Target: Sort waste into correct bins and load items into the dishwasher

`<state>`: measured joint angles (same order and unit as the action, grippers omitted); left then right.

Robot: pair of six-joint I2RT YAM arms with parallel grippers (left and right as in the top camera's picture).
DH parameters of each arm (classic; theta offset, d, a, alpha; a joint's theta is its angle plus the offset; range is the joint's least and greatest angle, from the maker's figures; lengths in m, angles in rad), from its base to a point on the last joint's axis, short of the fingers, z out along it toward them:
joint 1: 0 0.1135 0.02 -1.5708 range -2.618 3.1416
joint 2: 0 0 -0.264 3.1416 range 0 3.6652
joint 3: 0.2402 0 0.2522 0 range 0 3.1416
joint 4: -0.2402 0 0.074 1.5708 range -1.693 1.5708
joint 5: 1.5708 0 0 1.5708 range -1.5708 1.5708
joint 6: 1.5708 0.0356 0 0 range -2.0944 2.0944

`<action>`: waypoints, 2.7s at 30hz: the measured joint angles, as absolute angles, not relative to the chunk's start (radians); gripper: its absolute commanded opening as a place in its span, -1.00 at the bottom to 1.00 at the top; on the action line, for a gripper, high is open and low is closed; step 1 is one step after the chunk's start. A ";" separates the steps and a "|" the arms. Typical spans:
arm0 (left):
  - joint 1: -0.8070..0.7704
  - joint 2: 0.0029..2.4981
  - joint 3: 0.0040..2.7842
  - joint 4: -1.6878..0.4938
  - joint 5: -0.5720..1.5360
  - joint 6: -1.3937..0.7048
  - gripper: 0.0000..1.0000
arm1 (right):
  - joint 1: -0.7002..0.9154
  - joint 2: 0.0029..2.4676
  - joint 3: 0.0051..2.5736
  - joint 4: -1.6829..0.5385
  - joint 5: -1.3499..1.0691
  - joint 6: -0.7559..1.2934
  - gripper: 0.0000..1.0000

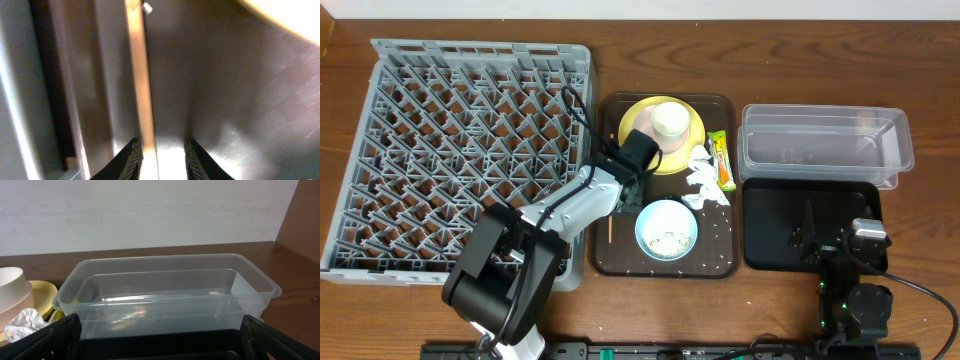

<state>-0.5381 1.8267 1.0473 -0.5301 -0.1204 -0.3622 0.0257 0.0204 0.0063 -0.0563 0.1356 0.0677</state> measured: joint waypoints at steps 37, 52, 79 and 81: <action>-0.537 1.353 0.928 -0.495 -0.196 -0.422 -0.85 | 0.026 0.020 0.006 -0.056 0.136 0.068 0.99; -0.360 1.391 0.928 -0.527 -0.333 -0.173 -0.84 | 0.026 0.020 0.006 -0.056 0.136 0.068 0.98; -0.393 1.131 0.938 -0.767 0.430 -0.344 0.17 | 0.026 0.020 0.006 -0.056 0.136 0.068 0.99; -0.425 1.149 0.925 -0.774 0.449 -0.349 0.18 | 0.026 0.020 0.007 -0.056 0.136 0.068 0.99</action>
